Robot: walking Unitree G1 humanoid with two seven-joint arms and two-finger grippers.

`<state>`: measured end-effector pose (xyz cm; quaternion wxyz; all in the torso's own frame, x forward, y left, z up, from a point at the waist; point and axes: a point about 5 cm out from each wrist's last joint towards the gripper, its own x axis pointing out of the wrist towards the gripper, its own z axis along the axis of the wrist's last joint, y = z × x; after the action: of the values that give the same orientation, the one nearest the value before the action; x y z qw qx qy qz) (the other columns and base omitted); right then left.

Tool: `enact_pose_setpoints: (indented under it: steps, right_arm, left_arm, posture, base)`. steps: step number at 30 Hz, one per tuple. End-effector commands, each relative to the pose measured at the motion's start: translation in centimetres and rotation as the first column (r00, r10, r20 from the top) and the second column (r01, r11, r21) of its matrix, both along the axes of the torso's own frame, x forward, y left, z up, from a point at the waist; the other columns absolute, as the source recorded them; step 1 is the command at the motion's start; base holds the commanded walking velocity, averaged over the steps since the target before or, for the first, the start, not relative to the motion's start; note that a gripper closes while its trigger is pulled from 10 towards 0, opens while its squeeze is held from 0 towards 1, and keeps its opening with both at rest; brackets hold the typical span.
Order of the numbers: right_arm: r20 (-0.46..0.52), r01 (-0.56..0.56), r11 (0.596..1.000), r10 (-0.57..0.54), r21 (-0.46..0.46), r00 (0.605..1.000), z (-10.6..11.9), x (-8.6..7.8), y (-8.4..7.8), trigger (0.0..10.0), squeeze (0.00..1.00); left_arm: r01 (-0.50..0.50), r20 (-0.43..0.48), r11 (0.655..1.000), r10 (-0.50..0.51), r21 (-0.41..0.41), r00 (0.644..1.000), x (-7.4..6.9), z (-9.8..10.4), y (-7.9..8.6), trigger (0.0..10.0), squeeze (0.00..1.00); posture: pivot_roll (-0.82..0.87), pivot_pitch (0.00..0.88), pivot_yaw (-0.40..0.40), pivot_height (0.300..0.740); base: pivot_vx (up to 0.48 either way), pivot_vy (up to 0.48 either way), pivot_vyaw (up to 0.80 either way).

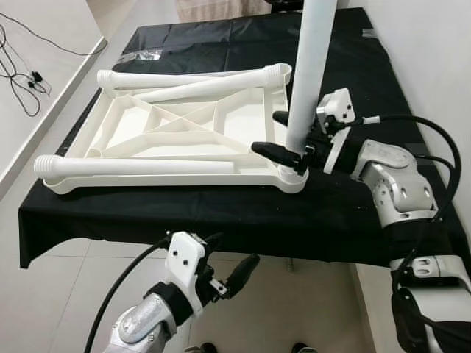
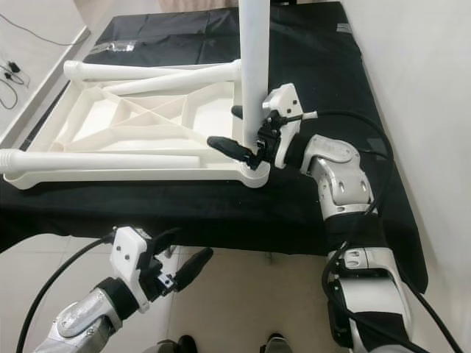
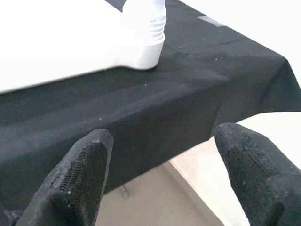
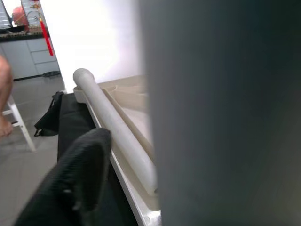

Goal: Building children table

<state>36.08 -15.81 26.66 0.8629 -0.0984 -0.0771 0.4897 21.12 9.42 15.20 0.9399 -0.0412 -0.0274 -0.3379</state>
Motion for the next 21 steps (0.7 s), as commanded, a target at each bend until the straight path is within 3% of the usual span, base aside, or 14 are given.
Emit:
enact_pose_setpoints:
  steps: [1, 6, 9, 11, 12, 13, 14, 15, 16, 17, 18, 19, 21]
  right_arm:
    - [-0.05, -0.066, 0.998, 0.064, -0.023, 0.997, -1.6, -0.1, 1.0, 0.0, 0.0]
    - [-0.092, -0.031, 1.0, 0.03, -0.006, 0.995, -3.2, 0.1, 0.9, 0.0, 0.0]
    - [-0.123, 0.043, 0.999, -0.045, -0.017, 0.991, -4.3, 0.0, 0.5, 0.0, 0.0]
    - [-0.173, 0.165, 0.984, -0.174, -0.064, 0.969, -6.4, -0.5, 0.2, 0.0, 0.0]
    - [-0.211, 0.292, 0.953, -0.303, -0.086, 0.929, -7.7, -0.8, 0.0, 0.0, 0.0]
    - [-0.211, 0.292, 0.953, -0.303, -0.086, 0.929, -7.7, -0.8, 0.0, 0.0, 0.0]
    - [-0.233, 0.378, 0.92, -0.393, -0.106, 0.89, -8.6, -1.1, -0.2, 0.0, 0.0]
    - [-0.233, 0.378, 0.92, -0.393, -0.106, 0.89, -8.6, -1.1, -0.2, 0.0, 0.0]
    - [-0.269, 0.579, 0.81, -0.581, -0.094, 0.768, -10.1, -2.4, -0.1, 0.0, 0.0]
    - [-0.296, 0.709, 0.699, -0.7, -0.095, 0.65, -11.0, -3.6, -0.4, 0.0, 0.0]
    - [-0.306, 0.771, 0.633, -0.75, -0.073, 0.587, -11.4, -4.9, 0.1, 0.0, 0.0]
    - [-0.312, 0.801, 0.596, -0.773, -0.057, 0.553, -11.4, -5.8, 0.5, 0.0, 0.0]
    - [-0.273, 0.807, 0.589, -0.783, -0.041, 0.558, -11.0, -5.9, 0.7, 0.0, 0.0]
  left_arm:
    - [0.005, 0.007, 1.0, -0.005, 0.016, 1.0, -0.3, -0.2, 0.0, 10.0, 0.0]
    - [0.001, 0.079, 1.0, -0.002, 0.016, 0.997, -0.3, 0.3, 0.0, 10.0, 0.0]
    - [-0.01, 0.113, 1.0, 0.008, 0.02, 0.994, -0.3, 0.6, 0.1, 10.0, 0.0]
    - [-0.025, 0.137, 0.999, 0.022, 0.021, 0.99, -0.2, 0.8, 0.3, 10.0, 0.0]
    - [-0.03, 0.142, 0.999, 0.027, 0.022, 0.989, -0.2, 0.8, 0.4, 10.0, 0.0]
    - [-0.03, 0.142, 0.999, 0.027, 0.022, 0.989, -0.2, 0.8, 0.4, 10.0, 0.0]
    - [-0.033, 0.145, 0.999, 0.029, 0.023, 0.989, -0.2, 0.8, 0.5, 10.0, 0.0]
    - [-0.033, 0.145, 0.999, 0.029, 0.023, 0.989, -0.2, 0.8, 0.5, 10.0, 0.0]
    - [-0.034, 0.146, 0.999, 0.03, 0.025, 0.989, -0.2, 0.6, 0.6, 10.0, 0.0]
    - [-0.034, 0.148, 0.999, 0.03, 0.027, 0.989, -0.3, 0.6, 0.7, 10.0, 0.0]
    - [-0.034, 0.148, 0.999, 0.031, 0.022, 0.989, -0.2, 0.4, 0.8, 10.0, 0.0]
    - [-0.034, 0.148, 0.999, 0.031, 0.018, 0.989, -0.2, 0.3, 0.9, 10.0, 0.0]
    - [-0.036, 0.143, 0.999, 0.034, 0.012, 0.989, 0.0, 0.1, 1.0, 10.0, 0.0]
  posture:
    - [0.03, 0.227, 0.064, 0.74]
    - [0.03, 0.215, 0.061, 0.74]
    - [0.03, 0.212, 0.056, 0.74]
    - [0.02, 0.212, 0.05, 0.74]
    - [0.03, 0.21, 0.038, 0.74]
    - [0.03, 0.21, 0.038, 0.74]
    - [0.03, 0.21, 0.038, 0.74]
    - [0.03, 0.21, 0.038, 0.74]
    - [0.02, 0.209, 0.039, 0.74]
    - [0.02, 0.209, 0.039, 0.74]
    - [0.01, 0.213, 0.059, 0.74]
    - [0.01, 0.213, 0.059, 0.74]
    - [0.0, 0.201, 0.068, 0.74]
  base:
    - [0.0, 0.0, 0.0]
    - [0.0, 0.0, 0.0]
    - [0.0, 0.0, 0.0]
    - [0.0, 0.0, 0.0]
    - [0.0, 0.0, 0.0]
    - [0.0, 0.0, 0.0]
    - [0.0, 0.0, 0.0]
    - [0.0, 0.0, 0.0]
    - [0.0, 0.0, 0.0]
    - [0.0, 0.0, 0.0]
    - [0.0, 0.0, 0.0]
    - [0.0, 0.0, 0.0]
    - [0.0, 0.0, 0.0]
